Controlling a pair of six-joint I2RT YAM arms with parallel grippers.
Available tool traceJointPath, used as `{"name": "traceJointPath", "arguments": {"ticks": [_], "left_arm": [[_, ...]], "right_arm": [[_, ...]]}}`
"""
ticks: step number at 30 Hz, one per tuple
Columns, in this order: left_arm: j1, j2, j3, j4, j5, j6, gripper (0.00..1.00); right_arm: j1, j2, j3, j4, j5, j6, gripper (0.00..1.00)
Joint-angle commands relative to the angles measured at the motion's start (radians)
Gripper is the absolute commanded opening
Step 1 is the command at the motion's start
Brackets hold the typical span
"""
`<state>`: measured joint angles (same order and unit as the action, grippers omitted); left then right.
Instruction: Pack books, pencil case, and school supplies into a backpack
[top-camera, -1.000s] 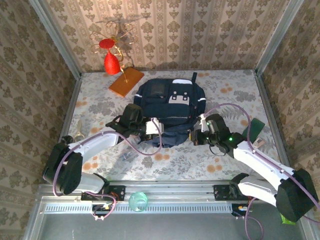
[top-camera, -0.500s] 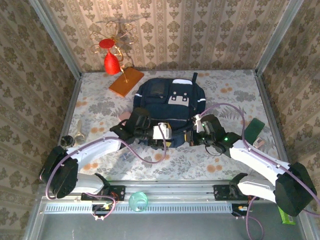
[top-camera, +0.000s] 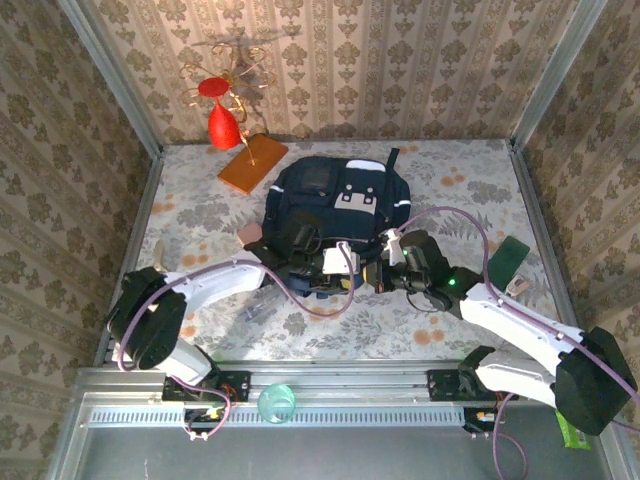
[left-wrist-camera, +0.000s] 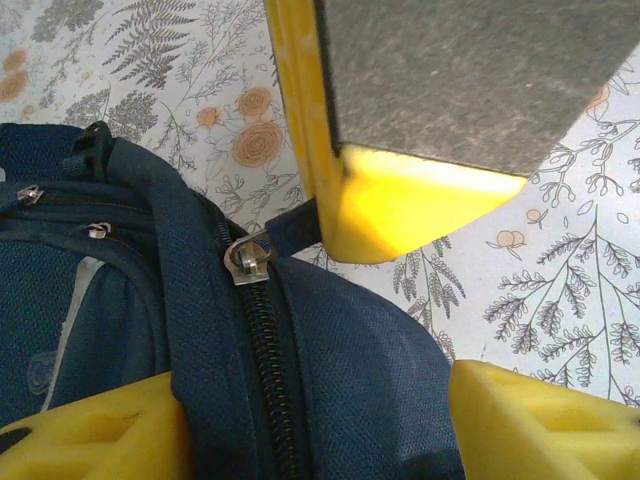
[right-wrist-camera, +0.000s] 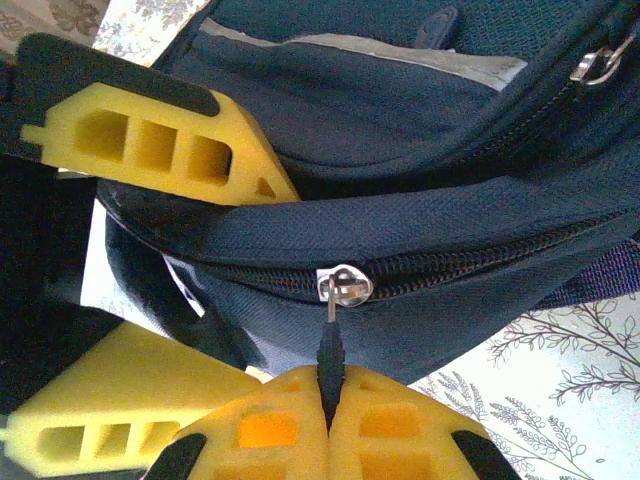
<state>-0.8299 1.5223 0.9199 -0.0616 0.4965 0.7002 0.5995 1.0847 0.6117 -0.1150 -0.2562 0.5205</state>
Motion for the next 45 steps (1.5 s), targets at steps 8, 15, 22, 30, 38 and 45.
{"name": "traceJointPath", "arguments": {"ticks": [8,15,22,30,38,45], "left_arm": [[0.009,0.012,0.045,-0.076,-0.009,0.044,0.25],[0.051,-0.057,0.012,-0.092,0.051,0.077,0.00],[0.120,-0.153,-0.060,-0.015,0.248,0.081,0.00],[0.176,-0.197,-0.064,0.048,0.315,0.029,0.00],[0.232,-0.222,-0.044,0.084,0.392,-0.040,0.00],[0.286,-0.263,-0.078,0.160,0.468,-0.098,0.00]], "right_arm": [[0.012,-0.055,0.002,0.012,0.024,-0.036,0.00],[-0.021,-0.072,0.002,-0.083,0.098,-0.049,0.00],[-0.101,-0.034,0.056,-0.204,0.180,-0.026,0.00],[-0.142,-0.022,0.123,-0.182,0.076,-0.032,0.00],[-0.181,0.000,0.245,-0.328,0.118,-0.117,0.00],[-0.271,0.062,0.260,-0.337,0.127,-0.122,0.00]]}}
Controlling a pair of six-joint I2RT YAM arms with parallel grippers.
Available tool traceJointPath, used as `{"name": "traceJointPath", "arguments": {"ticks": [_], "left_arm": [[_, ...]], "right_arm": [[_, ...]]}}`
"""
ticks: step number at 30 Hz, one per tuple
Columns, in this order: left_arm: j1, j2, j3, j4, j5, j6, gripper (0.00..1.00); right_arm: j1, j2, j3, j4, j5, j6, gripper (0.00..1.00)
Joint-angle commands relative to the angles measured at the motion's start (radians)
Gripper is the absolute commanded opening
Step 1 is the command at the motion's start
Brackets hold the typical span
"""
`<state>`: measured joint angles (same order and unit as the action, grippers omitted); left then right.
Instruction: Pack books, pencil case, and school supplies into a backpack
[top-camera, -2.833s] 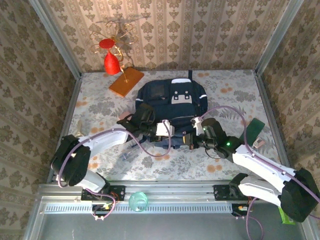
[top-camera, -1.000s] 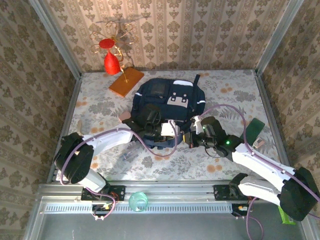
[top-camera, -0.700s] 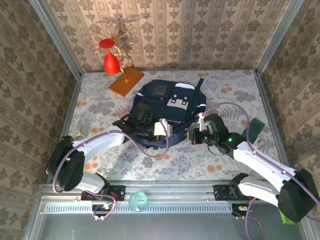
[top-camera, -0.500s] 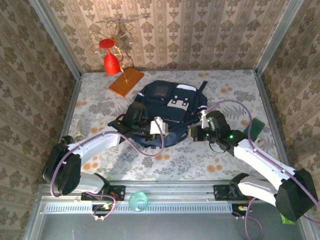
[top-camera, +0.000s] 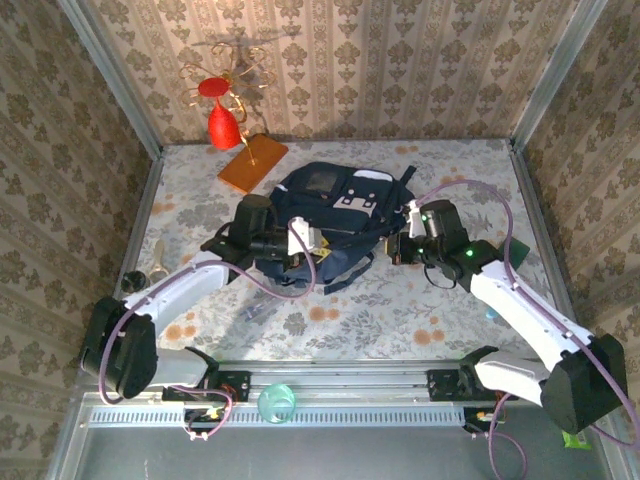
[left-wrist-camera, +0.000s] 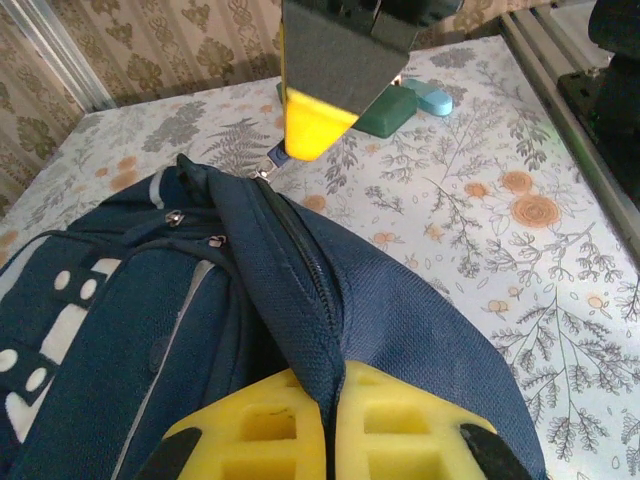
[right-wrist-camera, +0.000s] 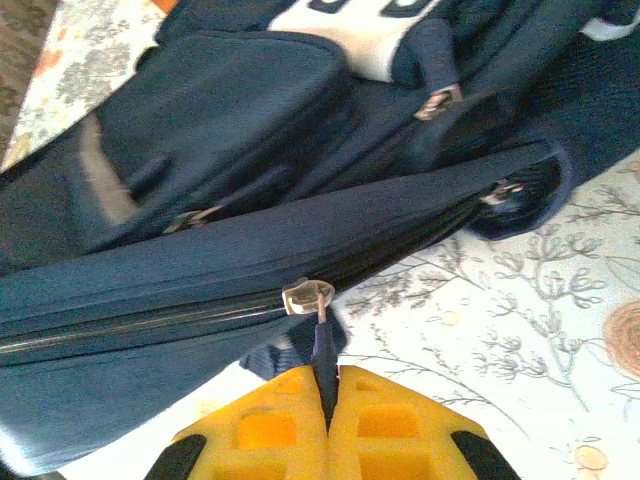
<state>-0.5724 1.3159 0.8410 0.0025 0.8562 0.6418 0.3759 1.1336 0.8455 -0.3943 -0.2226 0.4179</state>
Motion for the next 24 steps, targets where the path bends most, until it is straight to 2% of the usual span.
{"name": "traceJointPath", "arguments": {"ticks": [1,6,14,18,20,24], "left_arm": [[0.031,-0.059,-0.003,0.105,0.110,-0.047,0.00],[0.034,-0.057,-0.004,0.113,0.120,-0.055,0.00],[0.034,-0.057,-0.022,0.125,0.111,-0.059,0.00],[0.013,-0.025,-0.023,0.135,0.100,-0.062,0.00],[-0.014,-0.005,-0.015,0.128,0.083,-0.041,0.00],[-0.072,0.072,0.047,0.119,0.074,-0.006,0.00]], "right_arm": [[-0.054,0.024,0.030,-0.058,0.103,-0.022,0.00],[-0.070,0.071,0.030,-0.037,0.133,-0.026,0.00],[-0.087,0.143,0.005,0.003,0.249,-0.033,0.00],[-0.094,0.140,-0.022,0.080,0.177,-0.034,0.00],[-0.094,0.128,-0.029,0.091,0.128,-0.041,0.05],[-0.099,0.058,-0.046,0.034,0.150,-0.059,0.12]]}}
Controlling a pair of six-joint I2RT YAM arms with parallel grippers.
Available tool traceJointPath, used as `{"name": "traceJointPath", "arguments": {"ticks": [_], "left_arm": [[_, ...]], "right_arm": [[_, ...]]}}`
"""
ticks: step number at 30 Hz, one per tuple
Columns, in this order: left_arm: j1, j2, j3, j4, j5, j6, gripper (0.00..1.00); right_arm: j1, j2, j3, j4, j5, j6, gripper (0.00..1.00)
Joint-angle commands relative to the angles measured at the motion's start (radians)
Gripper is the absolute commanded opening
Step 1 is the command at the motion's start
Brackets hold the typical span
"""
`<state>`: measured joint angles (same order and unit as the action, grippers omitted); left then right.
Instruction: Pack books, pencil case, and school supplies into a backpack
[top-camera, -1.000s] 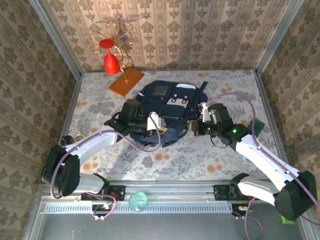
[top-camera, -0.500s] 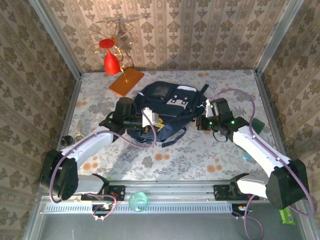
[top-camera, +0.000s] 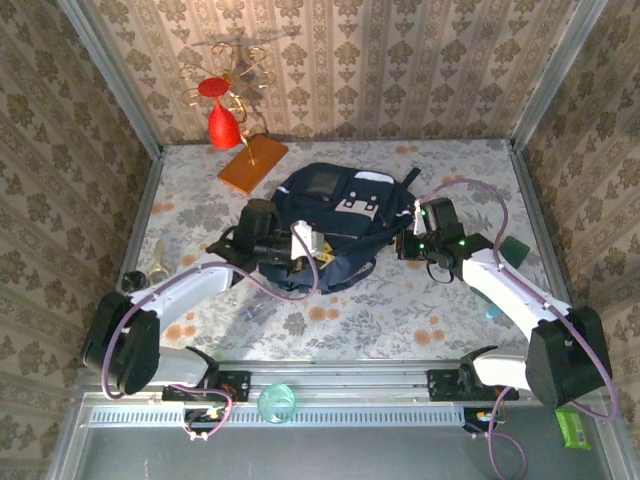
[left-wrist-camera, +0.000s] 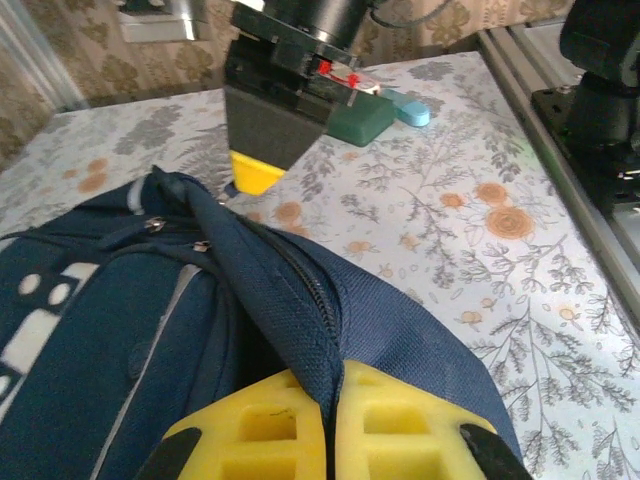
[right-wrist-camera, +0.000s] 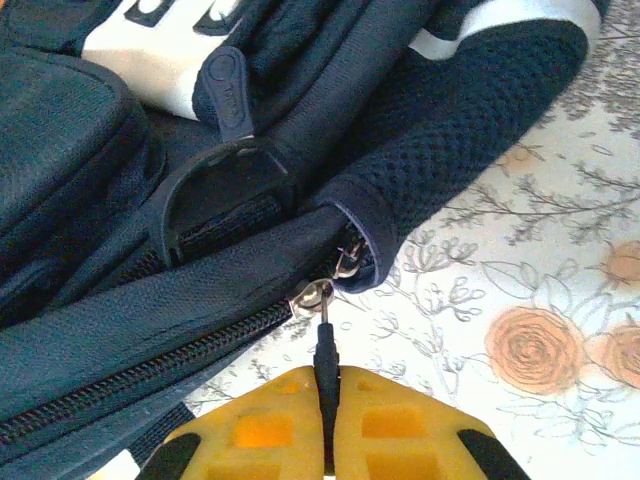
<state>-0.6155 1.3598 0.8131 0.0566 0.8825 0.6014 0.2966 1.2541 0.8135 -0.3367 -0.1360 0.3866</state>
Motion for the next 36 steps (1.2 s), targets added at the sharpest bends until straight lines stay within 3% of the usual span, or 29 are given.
{"name": "traceJointPath", "arguments": {"ticks": [1,7,12,17,22,28,31,33,36], "left_arm": [[-0.046,0.053,0.105,0.048,0.045,0.048,0.00],[-0.163,0.202,0.284,-0.118,-0.007,0.218,0.00],[-0.173,0.242,0.314,-0.235,-0.063,0.313,0.03],[-0.147,0.198,0.295,-0.365,-0.195,0.378,0.10],[-0.110,0.135,0.214,-0.306,-0.178,0.351,0.10],[-0.109,0.124,0.189,-0.301,-0.173,0.337,0.10],[-0.107,0.116,0.186,-0.303,-0.176,0.337,0.10],[-0.106,0.106,0.178,-0.298,-0.179,0.334,0.10],[-0.097,0.093,0.165,-0.270,-0.186,0.319,0.10]], "right_arm": [[-0.024,-0.094,-0.025,-0.039,0.084,-0.028,0.15],[-0.043,-0.297,-0.097,-0.079,0.258,-0.029,0.36],[-0.047,-0.309,-0.098,-0.068,0.276,-0.039,0.44],[-0.048,-0.179,-0.064,0.022,0.214,-0.025,0.52],[-0.067,0.041,0.026,0.135,0.175,0.041,0.63],[-0.184,0.316,0.141,0.221,0.054,0.146,0.70],[-0.217,0.432,0.211,0.243,-0.056,0.184,0.69],[-0.227,0.490,0.239,0.265,-0.129,0.206,0.61],[-0.241,0.507,0.225,0.331,-0.211,0.245,0.30]]}}
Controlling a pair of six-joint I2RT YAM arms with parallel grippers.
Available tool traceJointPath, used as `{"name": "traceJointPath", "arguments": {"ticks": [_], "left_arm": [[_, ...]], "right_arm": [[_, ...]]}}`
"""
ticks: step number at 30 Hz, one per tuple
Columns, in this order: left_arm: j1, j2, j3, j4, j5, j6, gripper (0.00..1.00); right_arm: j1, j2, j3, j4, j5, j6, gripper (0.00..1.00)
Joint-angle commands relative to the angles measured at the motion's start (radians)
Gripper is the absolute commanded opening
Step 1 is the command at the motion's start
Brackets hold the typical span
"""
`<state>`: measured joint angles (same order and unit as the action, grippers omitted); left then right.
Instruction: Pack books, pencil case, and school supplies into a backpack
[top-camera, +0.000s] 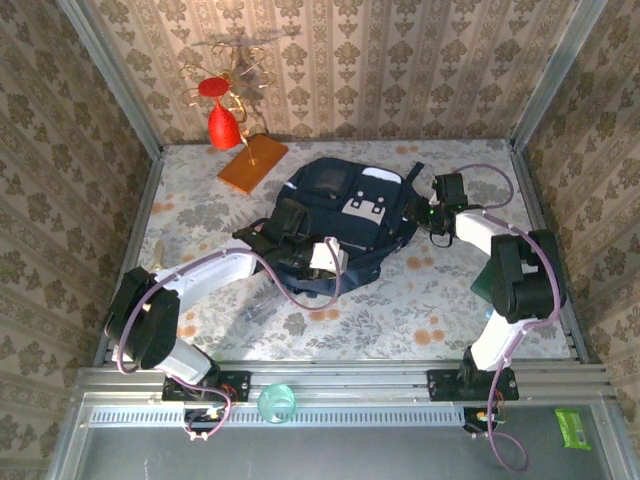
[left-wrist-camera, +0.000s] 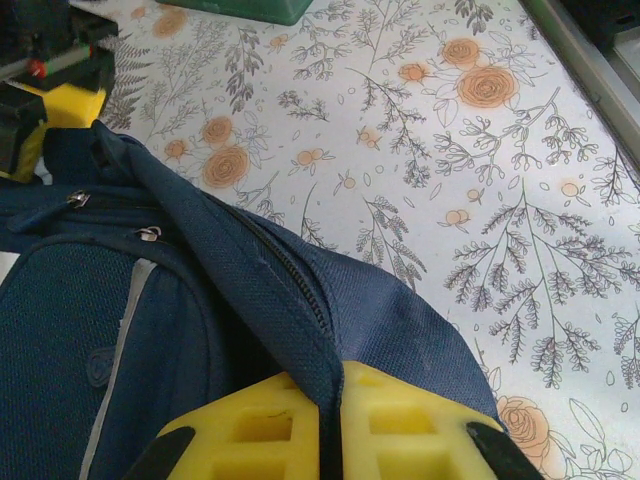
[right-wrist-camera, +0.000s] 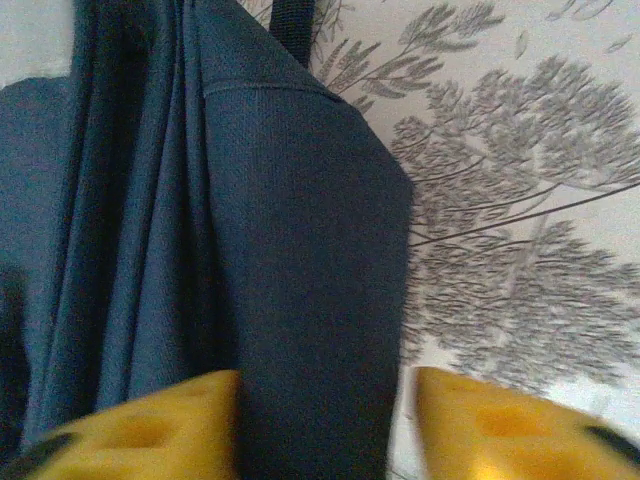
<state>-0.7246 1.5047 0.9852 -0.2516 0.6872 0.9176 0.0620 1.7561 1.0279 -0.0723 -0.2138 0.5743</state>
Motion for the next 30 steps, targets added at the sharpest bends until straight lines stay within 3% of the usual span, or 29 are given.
{"name": "traceJointPath", "arguments": {"ticks": [1,4,9,17,24,30], "left_arm": [[0.015,-0.053,-0.007,0.050,0.004,-0.006,0.10],[0.030,-0.049,0.000,0.078,-0.022,-0.031,0.10],[0.053,0.003,0.039,0.116,-0.120,-0.068,0.14],[0.116,0.152,0.172,0.093,-0.232,-0.187,0.16],[0.203,0.215,0.205,0.108,-0.364,-0.362,0.21],[0.246,0.171,0.126,0.237,-0.411,-0.529,0.37]], "right_arm": [[-0.011,-0.008,0.002,0.069,-0.131,0.061,0.21],[-0.039,-0.076,-0.046,0.072,-0.099,0.059,0.07],[-0.082,-0.262,-0.179,0.076,-0.016,0.059,0.01],[-0.059,-0.475,-0.379,0.176,-0.004,0.136,0.00],[0.119,-0.489,-0.439,0.243,0.064,0.210,0.04],[0.158,-0.458,-0.453,0.272,0.049,0.221,0.10]]}}
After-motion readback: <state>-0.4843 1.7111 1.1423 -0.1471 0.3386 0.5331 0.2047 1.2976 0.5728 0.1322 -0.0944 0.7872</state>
